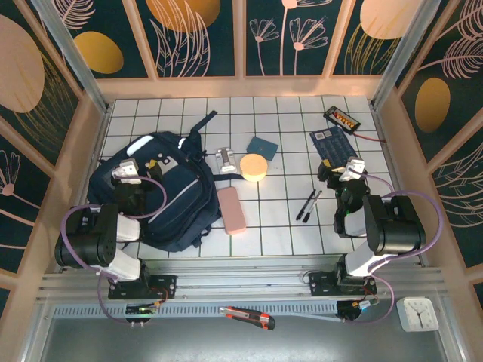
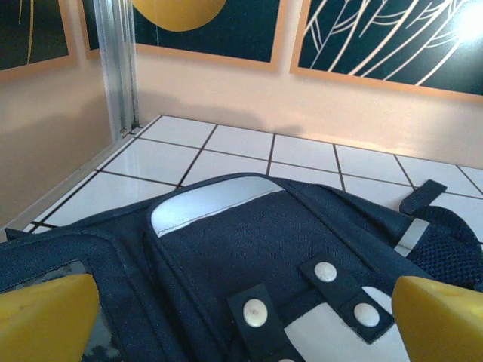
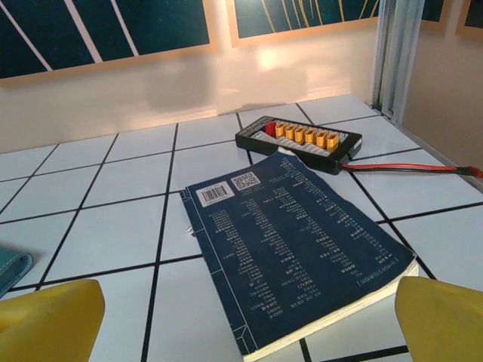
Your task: Pack the student bag
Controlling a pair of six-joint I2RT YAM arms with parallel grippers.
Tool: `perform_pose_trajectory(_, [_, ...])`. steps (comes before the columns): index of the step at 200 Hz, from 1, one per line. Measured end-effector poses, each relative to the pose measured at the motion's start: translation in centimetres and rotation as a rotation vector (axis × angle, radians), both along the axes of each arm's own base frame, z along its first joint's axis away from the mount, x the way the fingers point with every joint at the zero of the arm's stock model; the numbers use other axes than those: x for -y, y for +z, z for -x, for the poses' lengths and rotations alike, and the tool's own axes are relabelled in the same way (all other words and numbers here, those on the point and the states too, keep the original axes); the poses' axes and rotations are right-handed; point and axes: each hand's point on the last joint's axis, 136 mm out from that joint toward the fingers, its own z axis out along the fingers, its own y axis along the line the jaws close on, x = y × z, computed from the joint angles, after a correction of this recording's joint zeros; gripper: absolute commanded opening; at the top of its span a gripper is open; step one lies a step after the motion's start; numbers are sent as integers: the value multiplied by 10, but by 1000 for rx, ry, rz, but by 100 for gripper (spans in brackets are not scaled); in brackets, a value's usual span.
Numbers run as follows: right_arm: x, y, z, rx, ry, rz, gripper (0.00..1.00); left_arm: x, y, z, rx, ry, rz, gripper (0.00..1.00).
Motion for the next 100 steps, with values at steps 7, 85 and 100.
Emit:
perform_pose_trajectory(7, [-1, 0, 0, 0, 3, 0, 99, 0, 0, 0, 0, 0, 0, 99])
perform_pose_trajectory(85, [-4, 0, 0, 0, 25, -3, 99, 0, 1, 0, 6, 0, 0, 99])
perform_pose_trajectory(100, [-4, 0, 0, 0, 24, -3, 99, 0, 2, 0, 6, 0, 0, 99])
